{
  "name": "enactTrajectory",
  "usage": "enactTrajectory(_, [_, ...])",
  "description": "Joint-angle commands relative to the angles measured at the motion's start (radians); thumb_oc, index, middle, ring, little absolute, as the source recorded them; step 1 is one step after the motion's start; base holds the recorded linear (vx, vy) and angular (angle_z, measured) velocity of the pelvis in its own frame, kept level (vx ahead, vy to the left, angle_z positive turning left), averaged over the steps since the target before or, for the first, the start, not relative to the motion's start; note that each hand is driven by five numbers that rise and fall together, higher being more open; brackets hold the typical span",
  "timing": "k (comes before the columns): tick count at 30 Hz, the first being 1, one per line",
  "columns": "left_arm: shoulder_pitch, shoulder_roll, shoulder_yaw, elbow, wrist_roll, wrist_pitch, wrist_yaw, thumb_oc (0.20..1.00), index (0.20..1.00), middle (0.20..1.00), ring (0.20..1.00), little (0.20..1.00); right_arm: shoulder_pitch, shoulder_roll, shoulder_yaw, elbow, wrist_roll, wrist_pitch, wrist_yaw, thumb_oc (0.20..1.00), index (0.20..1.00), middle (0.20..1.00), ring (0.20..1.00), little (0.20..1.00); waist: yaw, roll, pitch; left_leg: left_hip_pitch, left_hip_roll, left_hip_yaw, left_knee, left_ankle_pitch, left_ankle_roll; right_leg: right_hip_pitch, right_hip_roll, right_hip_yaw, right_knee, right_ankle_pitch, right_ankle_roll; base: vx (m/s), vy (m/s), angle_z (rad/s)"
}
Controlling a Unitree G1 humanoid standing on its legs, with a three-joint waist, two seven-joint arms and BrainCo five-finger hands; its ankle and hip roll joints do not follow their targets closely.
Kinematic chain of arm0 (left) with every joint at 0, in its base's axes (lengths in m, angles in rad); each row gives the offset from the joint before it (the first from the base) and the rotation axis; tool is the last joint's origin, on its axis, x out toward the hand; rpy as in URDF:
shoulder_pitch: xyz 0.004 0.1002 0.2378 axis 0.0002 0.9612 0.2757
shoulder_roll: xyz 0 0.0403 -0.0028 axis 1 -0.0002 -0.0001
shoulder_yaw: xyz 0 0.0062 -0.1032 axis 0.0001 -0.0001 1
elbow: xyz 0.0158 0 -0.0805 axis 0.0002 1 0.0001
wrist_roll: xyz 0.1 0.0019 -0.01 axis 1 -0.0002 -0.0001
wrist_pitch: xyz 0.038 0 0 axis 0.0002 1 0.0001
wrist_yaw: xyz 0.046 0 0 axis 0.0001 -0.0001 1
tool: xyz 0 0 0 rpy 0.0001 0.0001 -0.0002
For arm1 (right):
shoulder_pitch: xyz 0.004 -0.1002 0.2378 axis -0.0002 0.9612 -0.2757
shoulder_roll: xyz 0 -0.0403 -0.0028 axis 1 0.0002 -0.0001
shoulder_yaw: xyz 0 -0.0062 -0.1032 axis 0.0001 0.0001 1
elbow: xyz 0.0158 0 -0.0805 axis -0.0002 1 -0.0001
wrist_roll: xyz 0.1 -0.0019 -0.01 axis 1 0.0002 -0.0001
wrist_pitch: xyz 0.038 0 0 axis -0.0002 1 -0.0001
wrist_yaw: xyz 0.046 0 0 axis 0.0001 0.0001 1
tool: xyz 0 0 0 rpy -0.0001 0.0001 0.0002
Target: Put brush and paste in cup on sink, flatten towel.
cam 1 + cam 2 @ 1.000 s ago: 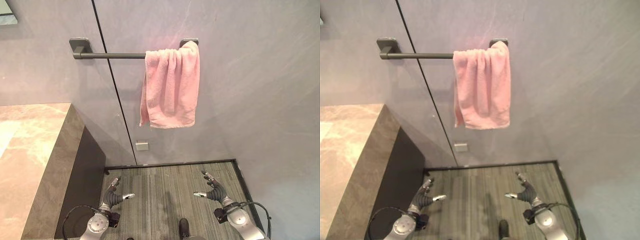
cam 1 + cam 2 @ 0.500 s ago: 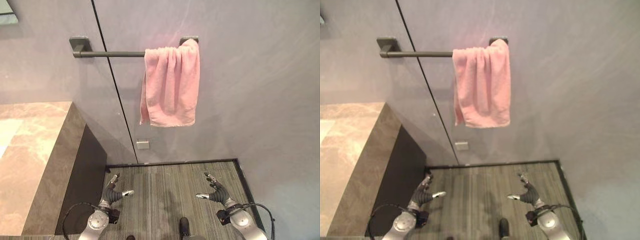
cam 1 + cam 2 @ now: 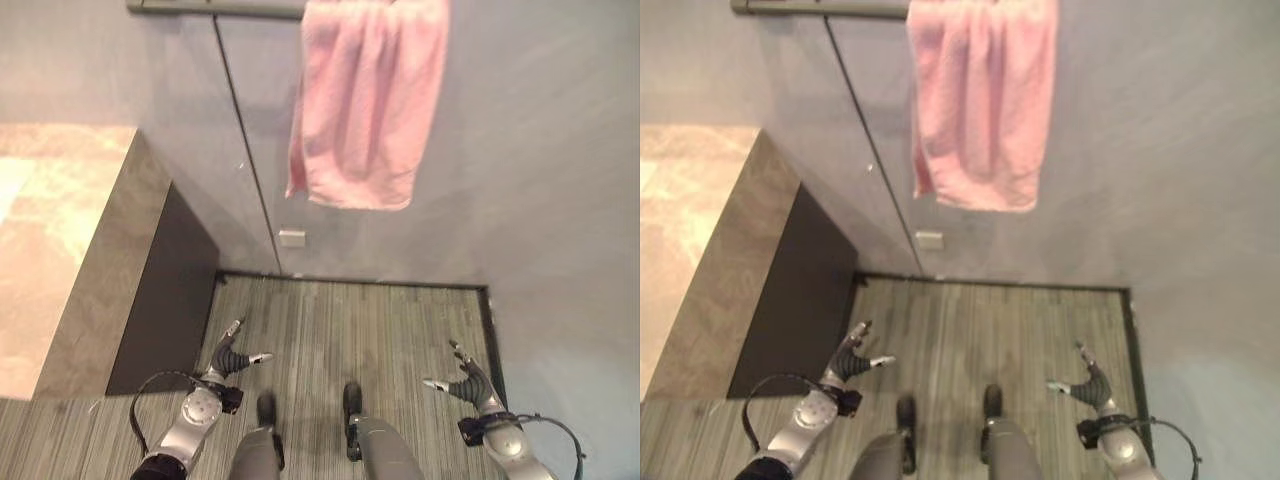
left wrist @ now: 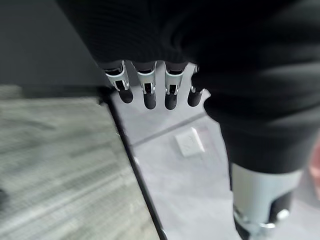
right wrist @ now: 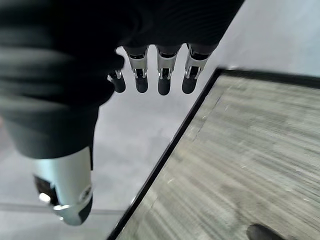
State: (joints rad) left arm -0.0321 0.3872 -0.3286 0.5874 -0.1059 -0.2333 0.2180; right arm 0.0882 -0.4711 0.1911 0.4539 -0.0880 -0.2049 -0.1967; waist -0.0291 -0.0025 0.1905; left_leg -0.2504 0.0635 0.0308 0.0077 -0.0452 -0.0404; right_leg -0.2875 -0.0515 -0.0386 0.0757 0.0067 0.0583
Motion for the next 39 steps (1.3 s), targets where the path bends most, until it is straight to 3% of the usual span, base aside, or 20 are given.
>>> enactTrajectory(1, [0.021,0.069,0.040,-0.071,0.033,-0.034,0.013,1.000,1.000,1.000,1.000,1.000,0.055,0.032,0.013,-0.069,0.000,-0.039,-0.003,1.000,1.000,1.000,1.000,1.000,-0.031,-0.051,-0.068,-0.117,-0.028,-0.007,0.206,0.080,0.001,0.243,-0.015,0.042,0.110,-0.168,0.037,0.21,0.235,-0.91])
enactTrajectory(3, [0.032,0.080,0.047,-0.095,0.031,-0.039,0.007,1.000,1.000,1.000,1.000,1.000,0.050,0.039,0.015,-0.076,0.002,-0.039,0.010,1.000,1.000,1.000,1.000,1.000,-0.031,-0.057,-0.071,-0.121,-0.039,0.013,0.267,0.027,0.021,0.250,-0.044,0.068,0.112,-0.161,0.054,0.15,0.191,-0.60])
enactTrajectory(5, [0.036,0.086,0.050,-0.103,0.030,-0.039,0.005,1.000,1.000,1.000,1.000,1.000,0.045,0.042,0.020,-0.078,0.002,-0.038,0.013,1.000,1.000,1.000,1.000,1.000,-0.027,-0.057,-0.071,-0.119,-0.039,0.024,0.285,0.009,0.028,0.255,-0.051,0.082,0.112,-0.152,0.061,0.12,0.181,-0.67])
enactTrajectory(10, [0.075,0.137,0.076,-0.166,0.030,-0.043,-0.009,1.000,1.000,1.000,1.000,1.000,0.029,0.073,0.045,-0.125,0.022,-0.040,0.048,1.000,1.000,1.000,1.000,1.000,-0.028,-0.064,-0.085,-0.077,-0.061,0.063,0.305,-0.056,0.069,0.236,-0.091,0.140,0.155,-0.008,0.094,0.14,0.267,-0.43])
enactTrajectory(12, [0.089,0.152,0.083,-0.174,0.046,-0.040,-0.012,1.000,1.000,1.000,1.000,1.000,0.026,0.083,0.057,-0.128,0.018,-0.037,0.053,1.000,1.000,1.000,1.000,1.000,-0.026,-0.068,-0.094,-0.031,-0.077,0.071,0.275,-0.063,0.085,0.225,-0.117,0.145,0.179,0.093,0.110,0.12,0.267,-0.09])
enactTrajectory(15, [0.100,0.159,0.085,-0.178,0.073,-0.037,-0.016,1.000,1.000,1.000,1.000,1.000,0.023,0.084,0.059,-0.133,0.008,-0.036,0.054,1.000,1.000,1.000,1.000,1.000,-0.023,-0.057,-0.094,0.022,-0.088,0.069,0.220,-0.063,0.101,0.181,-0.134,0.125,0.246,0.157,0.098,0.06,0.190,-0.11])
enactTrajectory(16, [0.100,0.159,0.085,-0.178,0.073,-0.037,-0.016,1.000,1.000,1.000,1.000,1.000,0.023,0.084,0.059,-0.133,0.008,-0.036,0.054,1.000,1.000,1.000,1.000,1.000,-0.023,-0.057,-0.094,0.025,-0.088,0.070,0.217,-0.061,0.101,0.182,-0.135,0.126,0.247,0.157,0.097,0.03,0.198,-0.13])
enactTrajectory(18, [0.116,0.167,0.091,-0.212,0.086,-0.031,-0.022,1.000,1.000,1.000,1.000,1.000,0.010,0.090,0.064,-0.133,0.006,-0.033,0.048,1.000,1.000,1.000,1.000,1.000,-0.016,-0.043,-0.084,0.067,-0.089,0.078,0.159,-0.042,0.102,0.148,-0.148,0.036,0.262,0.166,0.099,0.06,0.261,-0.31])
enactTrajectory(19, [0.136,0.163,0.102,-0.240,0.085,-0.030,-0.032,1.000,1.000,1.000,1.000,1.000,0.021,0.093,0.054,-0.140,0.013,-0.036,0.048,1.000,1.000,1.000,1.000,1.000,-0.023,-0.037,-0.098,0.092,-0.101,0.059,0.124,-0.021,0.101,0.164,-0.097,0.054,0.251,0.133,0.105,0.09,0.180,-0.45])
enactTrajectory(21, [0.134,0.158,0.101,-0.233,0.083,-0.031,-0.035,1.000,1.000,1.000,1.000,1.000,0.025,0.091,0.053,-0.140,0.017,-0.037,0.049,1.000,1.000,1.000,1.000,1.000,-0.026,-0.036,-0.106,0.105,-0.104,0.060,0.100,-0.011,0.102,0.151,-0.071,0.066,0.250,0.114,0.102,0.08,0.150,-0.21])
enactTrajectory(24, [0.139,0.160,0.102,-0.243,0.091,-0.031,-0.041,1.000,1.000,1.000,1.000,1.000,0.032,0.091,0.043,-0.160,0.039,-0.044,0.047,1.000,1.000,1.000,1.000,1.000,-0.027,-0.031,-0.117,0.142,-0.100,0.075,0.053,-0.002,0.090,0.122,-0.022,0.003,0.181,0.044,0.093,0.08,0.122,-0.14])
enactTrajectory(26, [0.138,0.165,0.106,-0.246,0.097,-0.028,-0.036,1.000,1.000,1.000,1.000,1.000,0.039,0.091,0.039,-0.179,0.048,-0.047,0.050,1.000,1.000,1.000,1.000,1.000,-0.030,-0.035,-0.108,0.158,-0.102,0.074,0.056,-0.009,0.088,0.093,-0.015,-0.024,0.141,0.038,0.094,0.09,0.059,-0.17])
enactTrajectory(29, [0.119,0.157,0.102,-0.236,0.108,-0.031,-0.028,1.000,1.000,1.000,1.000,1.000,0.042,0.081,0.043,-0.196,0.047,-0.049,0.054,1.000,1.000,1.000,1.000,1.000,-0.051,-0.043,-0.090,0.207,-0.107,0.053,0.057,-0.038,0.079,0.052,-0.025,0.009,0.028,0.090,0.109,0.15,-0.011,0.22])
enactTrajectory(34, [0.102,0.148,0.107,-0.222,0.107,-0.029,-0.014,1.000,1.000,1.000,1.000,1.000,0.023,0.078,0.055,-0.203,0.041,-0.046,0.059,1.000,1.000,1.000,1.000,1.000,-0.061,-0.057,-0.073,0.247,-0.109,0.019,0.066,-0.072,0.071,0.009,-0.068,0.011,-0.040,0.170,0.128,0.13,-0.071,0.25])
enactTrajectory(37, [0.090,0.143,0.108,-0.199,0.103,-0.025,-0.003,1.000,1.000,1.000,1.000,1.000,0.006,0.074,0.062,-0.199,0.034,-0.046,0.058,1.000,1.000,1.000,1.000,1.000,-0.062,-0.070,-0.067,0.262,-0.107,0.002,0.068,-0.085,0.068,-0.006,-0.070,0.026,-0.051,0.189,0.131,0.10,-0.078,0.40])
enactTrajectory(39, [0.086,0.126,0.108,-0.168,0.097,-0.019,0.003,1.000,1.000,1.000,1.000,1.000,0.001,0.075,0.066,-0.195,0.036,-0.042,0.057,1.000,1.000,1.000,1.000,1.000,-0.049,-0.088,-0.077,0.279,-0.100,-0.003,0.064,-0.100,0.059,0.009,-0.066,-0.015,-0.038,0.167,0.125,0.20,-0.154,0.25])
